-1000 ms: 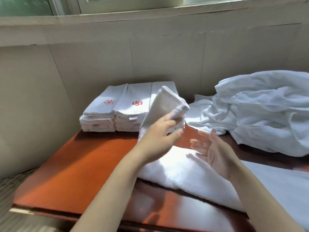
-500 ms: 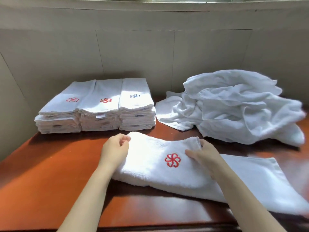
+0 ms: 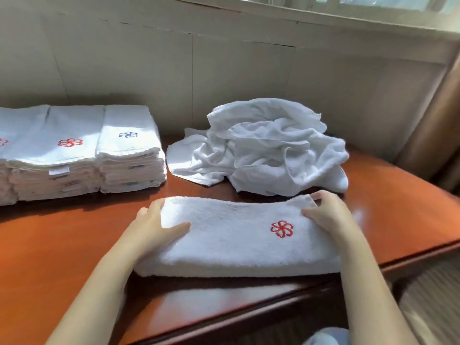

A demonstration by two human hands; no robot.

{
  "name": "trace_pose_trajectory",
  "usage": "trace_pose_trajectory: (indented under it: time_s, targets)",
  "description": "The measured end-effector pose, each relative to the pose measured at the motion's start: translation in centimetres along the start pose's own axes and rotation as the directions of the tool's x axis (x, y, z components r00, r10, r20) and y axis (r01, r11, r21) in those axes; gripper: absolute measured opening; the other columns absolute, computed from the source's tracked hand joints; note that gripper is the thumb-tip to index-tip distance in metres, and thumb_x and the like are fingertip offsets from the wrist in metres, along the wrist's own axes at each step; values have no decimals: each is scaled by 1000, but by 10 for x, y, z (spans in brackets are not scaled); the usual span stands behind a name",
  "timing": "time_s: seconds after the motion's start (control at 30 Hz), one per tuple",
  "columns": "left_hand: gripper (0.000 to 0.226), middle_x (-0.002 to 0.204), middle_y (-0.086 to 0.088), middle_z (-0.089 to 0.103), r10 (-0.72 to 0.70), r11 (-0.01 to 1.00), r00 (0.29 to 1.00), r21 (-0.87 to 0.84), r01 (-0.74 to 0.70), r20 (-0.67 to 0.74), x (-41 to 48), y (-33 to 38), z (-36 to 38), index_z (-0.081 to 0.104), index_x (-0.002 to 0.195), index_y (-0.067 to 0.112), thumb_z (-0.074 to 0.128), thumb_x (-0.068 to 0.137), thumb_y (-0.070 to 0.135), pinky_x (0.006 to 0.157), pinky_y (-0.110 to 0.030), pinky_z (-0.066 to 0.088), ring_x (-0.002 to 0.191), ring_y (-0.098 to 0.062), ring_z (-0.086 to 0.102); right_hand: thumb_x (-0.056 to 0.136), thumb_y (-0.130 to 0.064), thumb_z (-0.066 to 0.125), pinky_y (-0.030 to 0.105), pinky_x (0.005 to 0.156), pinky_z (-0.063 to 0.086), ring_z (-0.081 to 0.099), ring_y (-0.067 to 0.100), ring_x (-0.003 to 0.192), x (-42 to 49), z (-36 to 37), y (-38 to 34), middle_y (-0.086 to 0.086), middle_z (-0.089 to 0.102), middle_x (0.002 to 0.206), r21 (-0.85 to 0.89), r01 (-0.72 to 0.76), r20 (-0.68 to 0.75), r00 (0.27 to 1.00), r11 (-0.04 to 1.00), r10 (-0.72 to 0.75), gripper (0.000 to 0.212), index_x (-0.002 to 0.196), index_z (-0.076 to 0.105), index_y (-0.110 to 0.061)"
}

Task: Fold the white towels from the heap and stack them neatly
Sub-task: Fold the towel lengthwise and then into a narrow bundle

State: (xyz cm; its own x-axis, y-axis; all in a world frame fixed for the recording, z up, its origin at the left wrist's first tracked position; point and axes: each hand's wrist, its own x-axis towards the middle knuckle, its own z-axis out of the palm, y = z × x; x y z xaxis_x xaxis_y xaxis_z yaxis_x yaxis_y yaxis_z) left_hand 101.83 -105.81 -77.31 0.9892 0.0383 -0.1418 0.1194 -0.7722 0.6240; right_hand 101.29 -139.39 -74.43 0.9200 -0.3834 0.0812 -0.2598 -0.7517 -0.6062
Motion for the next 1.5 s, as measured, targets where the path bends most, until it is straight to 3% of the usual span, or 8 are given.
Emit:
trace_pose_trajectory:
  time_s: [0.47,0.6,0.77,0.97,1.1,1.2,1.3,1.5]
  targets:
    - [81,136,-11,35,-75,971,986,213,105,-147,1,52,45,15,148,20,52,87,58,92,-42,40,122,-35,42,93,-7,55,50,94,49,64,33,101,5,-15,55,16,66,109,439,-291,207,953,850,220,26,118,60,-7]
    - [86,139,-11,35,-98,973,988,196,120,-120,4,48,40,14,149,24,55,83,63,94,-43,39,125,-35,41,88,-25,62,33,84,45,59,25,105,4,-5,56,6,64,114,53,-68,-68,995,996,71,32,117,58,-11]
    - [94,134,-14,49,-205,972,978,113,207,-34,10,36,21,28,140,4,64,76,64,93,-41,43,119,-35,50,95,-45,45,36,77,40,54,31,109,7,1,60,8,58,118,-325,-129,-33,992,937,125,36,114,51,-15]
    - [77,108,-6,72,-20,851,892,-460,252,452,-4,15,-5,56,121,21,84,49,30,86,-38,53,98,-25,69,100,-36,40,39,81,40,49,35,107,0,8,58,13,54,117,-304,-136,-233,970,943,64,32,118,52,-12]
    - [88,116,-14,68,40,807,927,-560,190,372,0,12,-4,53,127,15,84,45,21,80,-38,53,97,-31,67,99,-23,45,40,86,41,51,35,104,-2,15,29,13,61,113,-160,200,-351,904,967,-245,28,117,62,-11]
    - [83,133,-14,49,-280,598,956,-795,102,-88,17,13,8,22,149,13,73,83,18,88,-42,50,105,-31,59,98,-29,45,41,101,35,50,28,117,-1,33,1,6,63,119,-213,387,-105,904,897,-415,31,121,62,-16]
    - [68,136,-5,46,-404,267,909,-964,8,-104,18,16,18,13,151,11,53,97,18,90,-36,47,110,-22,55,98,-39,34,47,108,20,46,29,122,-1,49,-10,7,54,128,-372,341,280,928,863,-246,38,131,47,-24]
    - [83,137,0,40,-85,625,996,-779,41,-16,-9,45,54,8,151,34,62,90,14,84,-39,51,116,-28,55,90,-48,51,26,79,40,54,16,105,0,14,-4,-4,58,120,-238,292,494,858,926,-143,38,124,49,-29]
